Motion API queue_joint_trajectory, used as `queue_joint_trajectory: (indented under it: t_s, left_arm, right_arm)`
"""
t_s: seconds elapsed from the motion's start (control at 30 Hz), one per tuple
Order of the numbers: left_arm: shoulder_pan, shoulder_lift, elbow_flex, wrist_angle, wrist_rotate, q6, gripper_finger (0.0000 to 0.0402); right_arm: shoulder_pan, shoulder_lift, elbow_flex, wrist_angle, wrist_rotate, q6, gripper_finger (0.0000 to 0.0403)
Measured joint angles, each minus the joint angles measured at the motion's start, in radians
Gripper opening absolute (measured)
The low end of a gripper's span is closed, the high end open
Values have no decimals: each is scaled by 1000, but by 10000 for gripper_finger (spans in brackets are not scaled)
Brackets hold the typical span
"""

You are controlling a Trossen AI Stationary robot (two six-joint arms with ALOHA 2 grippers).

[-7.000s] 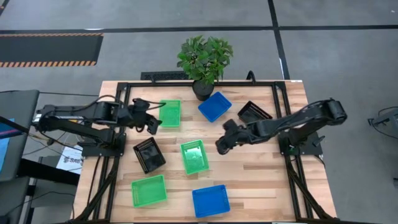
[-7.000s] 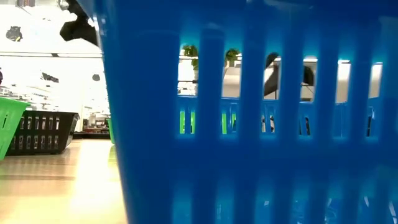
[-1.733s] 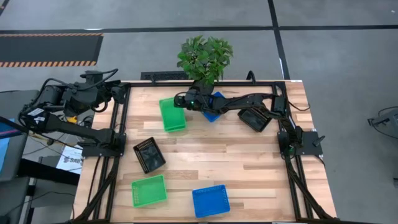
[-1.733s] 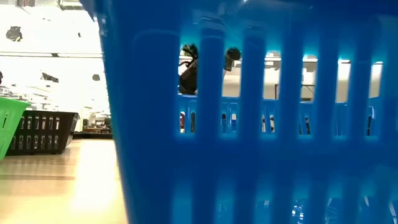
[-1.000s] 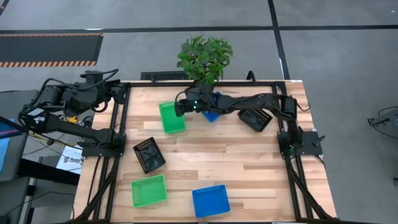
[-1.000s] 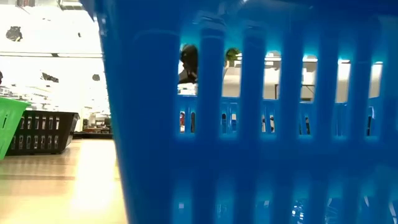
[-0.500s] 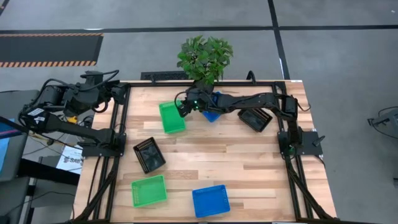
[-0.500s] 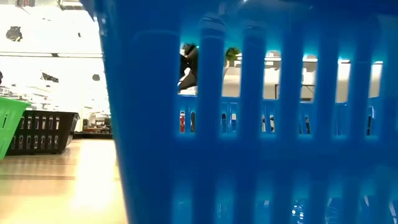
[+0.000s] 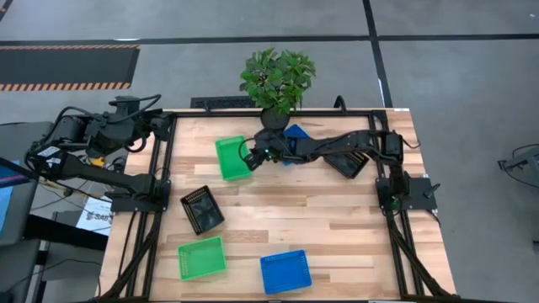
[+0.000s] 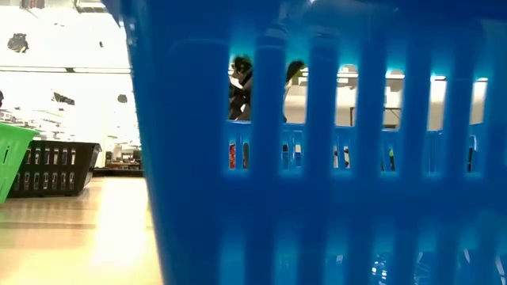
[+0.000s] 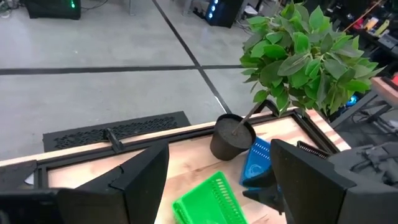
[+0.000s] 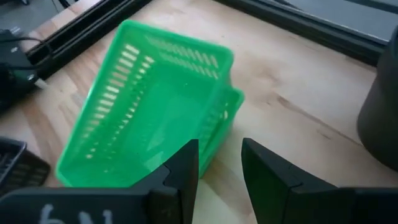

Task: Stack baskets by color
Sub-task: Stack the right green basket on the top left green basket

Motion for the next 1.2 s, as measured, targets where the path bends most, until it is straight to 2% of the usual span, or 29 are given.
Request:
queue_joint_trajectory:
  t_s: [0.2, 0.33, 0.43, 0.6, 0.73, 0.83, 0.9, 1.03, 1.2]
  left_arm:
    - [0, 46, 1, 25, 27, 34, 267]
    - [15, 139, 1, 62, 99, 153, 267]
    - [69, 219, -1, 64, 139, 218, 267]
    - [208, 314, 0, 132, 348, 426, 267]
    - [290, 380, 0, 156, 412, 578, 267]
    - [361, 425, -1, 188, 624, 665, 267]
    - [396, 444, -18, 243, 731, 734, 267]
    - [487, 507, -68, 276, 807, 840, 267]
    - [605, 601, -148, 283, 1041, 939, 267]
  right_arm:
    - [26, -31, -1, -32, -1, 0, 141]
    - [30, -148, 2, -90, 0, -1, 141]
    - [32, -255, 1, -178, 1, -3, 141]
    - [44, -463, 2, -315, 8, -3, 141]
    - [69, -589, 2, -399, 58, 8, 141]
    - [97, -674, 2, -453, 111, 8, 141]
    - [117, -715, 2, -480, 154, 8, 141]
    - [160, -769, 2, -515, 249, 8, 141]
    - [194, -787, 2, -545, 308, 7, 141]
